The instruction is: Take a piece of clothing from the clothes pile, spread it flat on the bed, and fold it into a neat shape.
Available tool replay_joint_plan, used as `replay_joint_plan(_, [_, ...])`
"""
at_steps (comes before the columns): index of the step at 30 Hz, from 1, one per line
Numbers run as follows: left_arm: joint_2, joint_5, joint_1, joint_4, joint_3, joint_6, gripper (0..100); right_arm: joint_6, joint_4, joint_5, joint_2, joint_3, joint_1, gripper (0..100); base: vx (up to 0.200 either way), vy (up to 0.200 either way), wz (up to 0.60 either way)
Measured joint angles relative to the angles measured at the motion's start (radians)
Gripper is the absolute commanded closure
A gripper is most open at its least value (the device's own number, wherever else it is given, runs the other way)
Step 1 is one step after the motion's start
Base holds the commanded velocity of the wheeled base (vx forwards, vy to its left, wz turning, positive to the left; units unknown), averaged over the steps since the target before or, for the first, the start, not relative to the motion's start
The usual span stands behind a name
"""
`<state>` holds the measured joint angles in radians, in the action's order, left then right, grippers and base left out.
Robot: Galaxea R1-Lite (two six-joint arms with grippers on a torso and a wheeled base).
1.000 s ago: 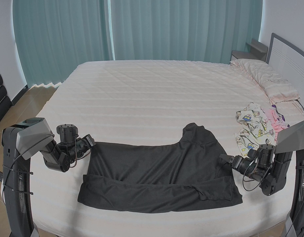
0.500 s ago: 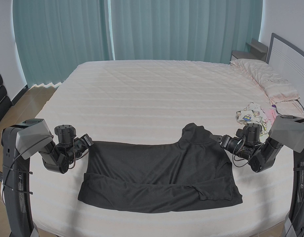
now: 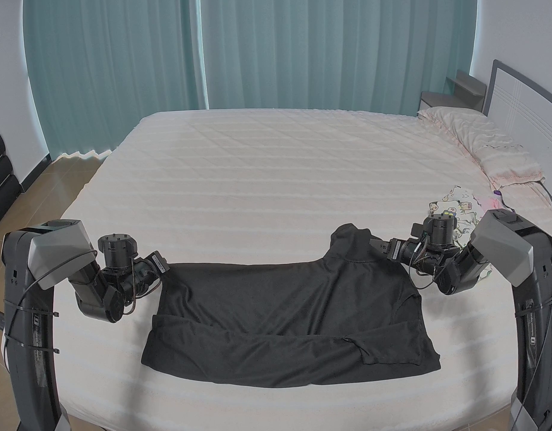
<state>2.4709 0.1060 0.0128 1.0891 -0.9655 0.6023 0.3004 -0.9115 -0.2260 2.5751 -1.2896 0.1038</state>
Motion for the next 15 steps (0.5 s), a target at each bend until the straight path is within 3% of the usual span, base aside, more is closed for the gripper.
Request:
replay_joint_plan(6, [-0.004,0.001,0.001,0.020,0.025,0.001,100,-0.003,0.035,0.007,0.060,-0.081,0.010,0,0.000,0.000,0.00])
replay_joint_plan(7, [-0.004,0.001,0.001,0.020,0.027,0.001,100,-0.002,0.035,0.007,0.068,-0.090,0.011,100,0.000,0.000,0.00])
replay_joint_plan(15, [-0.005,0.001,0.004,0.020,0.030,0.001,100,0.005,0.045,0.018,0.100,-0.125,0.010,100,0.000,0.000,0.00])
